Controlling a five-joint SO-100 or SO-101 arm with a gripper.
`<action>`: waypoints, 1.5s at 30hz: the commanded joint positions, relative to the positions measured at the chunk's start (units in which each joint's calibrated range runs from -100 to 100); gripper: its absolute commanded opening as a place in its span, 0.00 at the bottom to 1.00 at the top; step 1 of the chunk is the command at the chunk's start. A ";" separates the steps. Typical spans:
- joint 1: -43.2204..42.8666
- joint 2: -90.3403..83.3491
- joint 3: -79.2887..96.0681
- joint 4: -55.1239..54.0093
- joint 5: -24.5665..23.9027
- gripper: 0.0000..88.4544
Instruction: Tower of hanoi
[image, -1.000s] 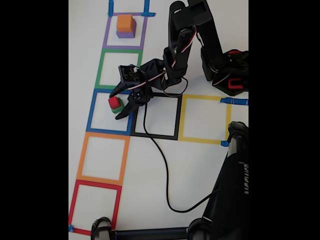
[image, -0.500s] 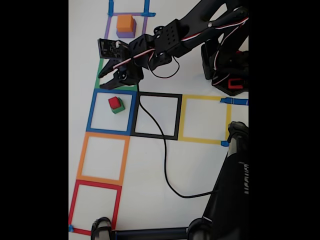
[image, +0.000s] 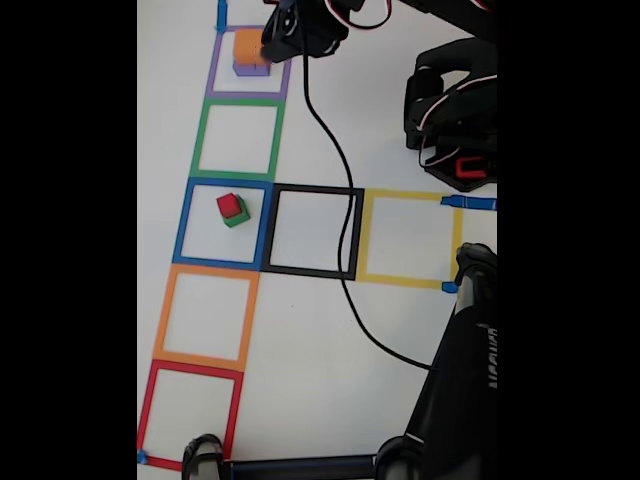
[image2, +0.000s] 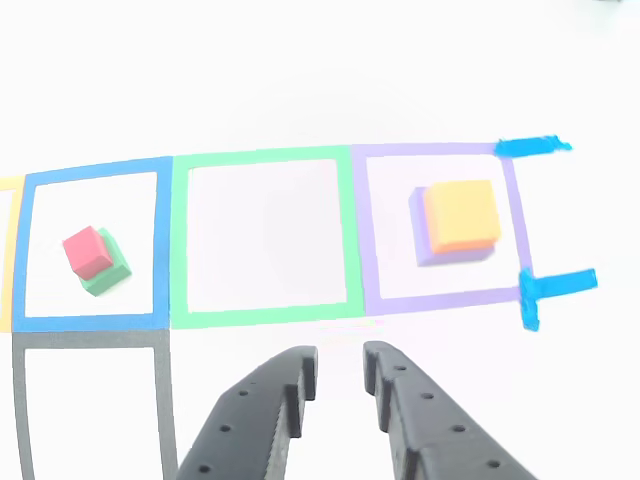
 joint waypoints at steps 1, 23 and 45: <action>5.18 6.93 -23.95 11.12 0.00 0.01; 30.68 -8.01 32.50 -32.92 0.00 0.37; 34.32 35.91 59.69 -117.46 0.00 0.51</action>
